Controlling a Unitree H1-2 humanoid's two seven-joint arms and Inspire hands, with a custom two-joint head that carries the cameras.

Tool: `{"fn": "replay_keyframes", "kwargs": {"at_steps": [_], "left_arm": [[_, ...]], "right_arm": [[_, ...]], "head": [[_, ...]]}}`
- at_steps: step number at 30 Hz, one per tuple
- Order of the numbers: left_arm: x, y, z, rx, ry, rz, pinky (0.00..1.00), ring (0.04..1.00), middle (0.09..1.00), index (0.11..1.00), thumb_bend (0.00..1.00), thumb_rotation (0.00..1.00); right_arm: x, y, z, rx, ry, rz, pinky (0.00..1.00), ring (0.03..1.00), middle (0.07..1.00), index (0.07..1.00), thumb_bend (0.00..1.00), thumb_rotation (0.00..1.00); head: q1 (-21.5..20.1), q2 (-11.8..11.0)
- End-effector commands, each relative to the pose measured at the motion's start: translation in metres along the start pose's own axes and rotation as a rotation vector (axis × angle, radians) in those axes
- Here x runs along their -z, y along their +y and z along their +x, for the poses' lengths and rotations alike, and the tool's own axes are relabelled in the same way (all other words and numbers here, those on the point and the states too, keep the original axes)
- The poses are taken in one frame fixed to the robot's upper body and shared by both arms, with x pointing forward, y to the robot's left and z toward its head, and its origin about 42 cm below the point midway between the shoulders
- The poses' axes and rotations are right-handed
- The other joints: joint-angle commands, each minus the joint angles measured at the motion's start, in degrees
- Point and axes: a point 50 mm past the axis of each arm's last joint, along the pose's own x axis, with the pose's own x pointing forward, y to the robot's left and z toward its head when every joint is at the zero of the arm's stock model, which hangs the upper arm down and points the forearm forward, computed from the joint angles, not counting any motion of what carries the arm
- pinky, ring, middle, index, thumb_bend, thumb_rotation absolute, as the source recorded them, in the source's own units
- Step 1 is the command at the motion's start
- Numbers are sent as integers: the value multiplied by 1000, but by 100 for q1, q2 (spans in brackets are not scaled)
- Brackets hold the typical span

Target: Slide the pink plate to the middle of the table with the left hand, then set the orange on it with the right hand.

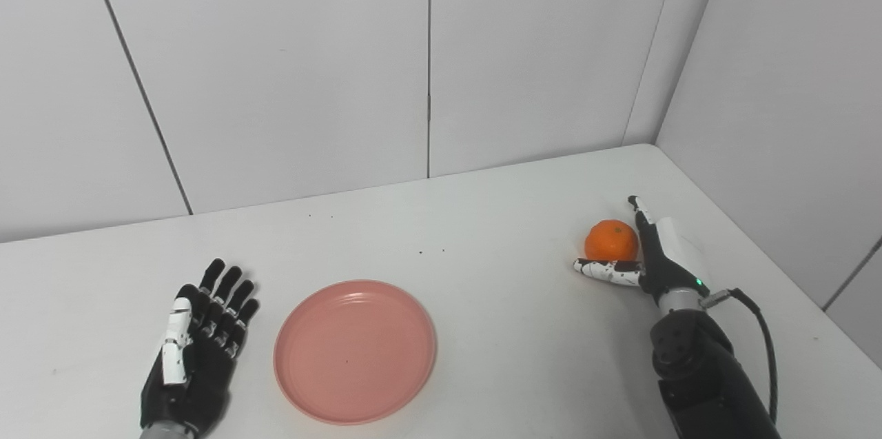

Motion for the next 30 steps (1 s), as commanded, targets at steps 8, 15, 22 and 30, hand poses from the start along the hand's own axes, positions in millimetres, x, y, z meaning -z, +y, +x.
{"fn": "replay_keyframes", "kwargs": {"at_steps": [8,15,22,30], "left_arm": [[22,12,-12,-44,114,-31,1000,991,993,988,298,1000],[22,12,-13,-53,117,-27,1000,983,986,978,300,1000],[22,12,-13,-45,112,-30,1000,986,987,981,297,1000],[22,12,-14,-50,115,-32,1000,989,992,985,299,1000]], "right_arm": [[-13,-18,17,66,-26,12,727,858,901,903,943,385],[-14,-15,20,58,-13,29,342,454,547,852,918,354],[-14,-11,29,47,-26,50,428,560,646,746,879,151],[-15,-10,35,-6,-31,-8,460,521,579,585,777,134]], "head": [[19,27],[23,30],[39,64],[41,73]]}}
